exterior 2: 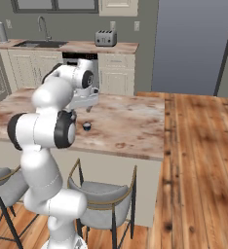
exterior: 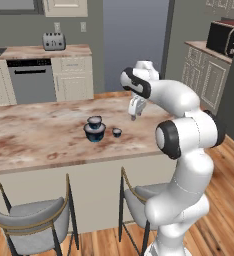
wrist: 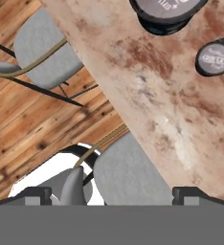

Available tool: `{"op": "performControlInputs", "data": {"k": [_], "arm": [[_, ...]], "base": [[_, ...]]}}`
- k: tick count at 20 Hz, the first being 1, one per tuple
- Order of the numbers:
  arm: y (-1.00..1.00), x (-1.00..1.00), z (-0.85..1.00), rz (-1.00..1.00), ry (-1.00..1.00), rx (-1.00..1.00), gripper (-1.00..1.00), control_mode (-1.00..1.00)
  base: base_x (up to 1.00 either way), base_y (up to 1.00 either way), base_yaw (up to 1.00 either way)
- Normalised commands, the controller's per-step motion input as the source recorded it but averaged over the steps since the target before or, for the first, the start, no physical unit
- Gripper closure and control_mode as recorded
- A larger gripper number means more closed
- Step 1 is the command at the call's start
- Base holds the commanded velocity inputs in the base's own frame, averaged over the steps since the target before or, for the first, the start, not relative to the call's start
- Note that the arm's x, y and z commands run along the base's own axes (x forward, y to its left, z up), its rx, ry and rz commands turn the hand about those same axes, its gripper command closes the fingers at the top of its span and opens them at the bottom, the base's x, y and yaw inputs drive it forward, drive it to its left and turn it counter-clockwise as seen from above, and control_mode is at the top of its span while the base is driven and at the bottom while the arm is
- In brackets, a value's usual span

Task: Stack the yogurt containers by placing the smaller containers on top of the larger containers.

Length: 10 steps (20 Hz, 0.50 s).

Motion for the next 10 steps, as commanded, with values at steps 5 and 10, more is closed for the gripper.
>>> {"op": "performControlInputs", "data": {"k": [5, 10], "arm": [[0.00, 0.22, -0.19, 0.03, 0.01, 0.01, -1.00, -1.00], [0.00, 0.01, -0.17, 0.00, -0.12, 0.00, -1.00, -1.00]], "base": [[0.00, 0.00, 0.00], [0.00, 0.00, 0.00]]}}
